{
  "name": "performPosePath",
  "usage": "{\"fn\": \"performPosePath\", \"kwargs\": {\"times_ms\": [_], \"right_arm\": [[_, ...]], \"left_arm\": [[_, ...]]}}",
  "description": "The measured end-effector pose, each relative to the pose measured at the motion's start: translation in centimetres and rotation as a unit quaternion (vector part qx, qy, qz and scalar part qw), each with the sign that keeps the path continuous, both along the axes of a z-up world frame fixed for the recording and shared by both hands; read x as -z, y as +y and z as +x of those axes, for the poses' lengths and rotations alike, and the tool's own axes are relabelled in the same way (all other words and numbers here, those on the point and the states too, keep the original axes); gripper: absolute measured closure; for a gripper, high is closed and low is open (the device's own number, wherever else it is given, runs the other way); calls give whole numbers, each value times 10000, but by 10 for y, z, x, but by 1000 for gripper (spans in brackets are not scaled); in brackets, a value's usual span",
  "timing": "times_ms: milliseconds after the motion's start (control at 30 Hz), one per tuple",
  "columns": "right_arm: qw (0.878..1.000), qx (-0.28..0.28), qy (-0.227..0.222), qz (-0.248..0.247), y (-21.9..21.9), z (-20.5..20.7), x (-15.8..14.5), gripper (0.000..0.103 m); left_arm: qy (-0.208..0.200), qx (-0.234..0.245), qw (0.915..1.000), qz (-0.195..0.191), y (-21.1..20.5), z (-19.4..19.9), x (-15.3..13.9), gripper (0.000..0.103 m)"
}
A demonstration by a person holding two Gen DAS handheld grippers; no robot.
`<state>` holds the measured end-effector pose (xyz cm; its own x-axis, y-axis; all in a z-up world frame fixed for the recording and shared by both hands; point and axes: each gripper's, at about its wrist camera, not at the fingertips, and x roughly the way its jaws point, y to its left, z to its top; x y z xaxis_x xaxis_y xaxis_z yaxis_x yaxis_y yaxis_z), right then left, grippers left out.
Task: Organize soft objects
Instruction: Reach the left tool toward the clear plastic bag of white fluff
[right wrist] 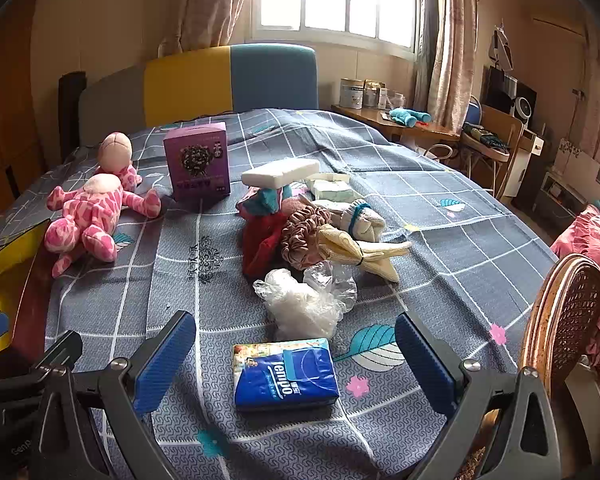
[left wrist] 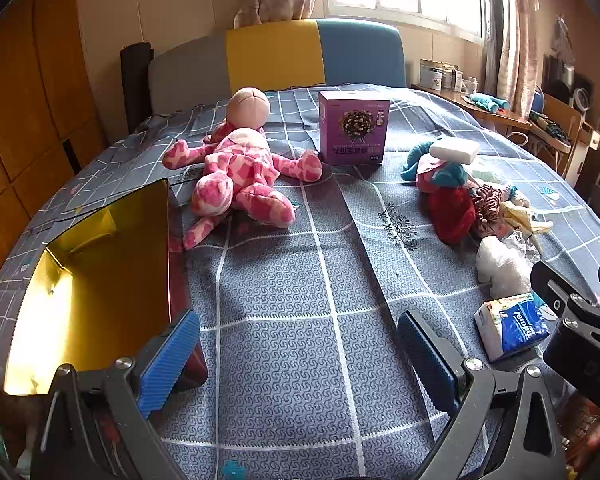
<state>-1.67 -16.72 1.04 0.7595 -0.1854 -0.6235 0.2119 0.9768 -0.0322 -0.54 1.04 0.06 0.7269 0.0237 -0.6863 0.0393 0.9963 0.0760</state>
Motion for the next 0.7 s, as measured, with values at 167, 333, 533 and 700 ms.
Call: {"fn": "performPosePath", "kwargs": {"times_ms": [167, 333, 533, 700], "right_arm": [[10000, 8, -2, 12, 0, 0, 0, 1], [10000, 13, 12, 8, 0, 0, 1, 1], [10000, 14, 9, -6, -2, 1, -1, 1], [10000, 13, 16, -81, -4, 0, -2, 1]], "left_arm": [[8, -9, 10000, -17, 2, 0, -1, 3], [29, -7, 10000, -6, 3, 0, 0, 3], [20, -11, 10000, 12, 3, 0, -2, 3], [13, 29, 10000, -28, 4, 0, -3, 0]]}}
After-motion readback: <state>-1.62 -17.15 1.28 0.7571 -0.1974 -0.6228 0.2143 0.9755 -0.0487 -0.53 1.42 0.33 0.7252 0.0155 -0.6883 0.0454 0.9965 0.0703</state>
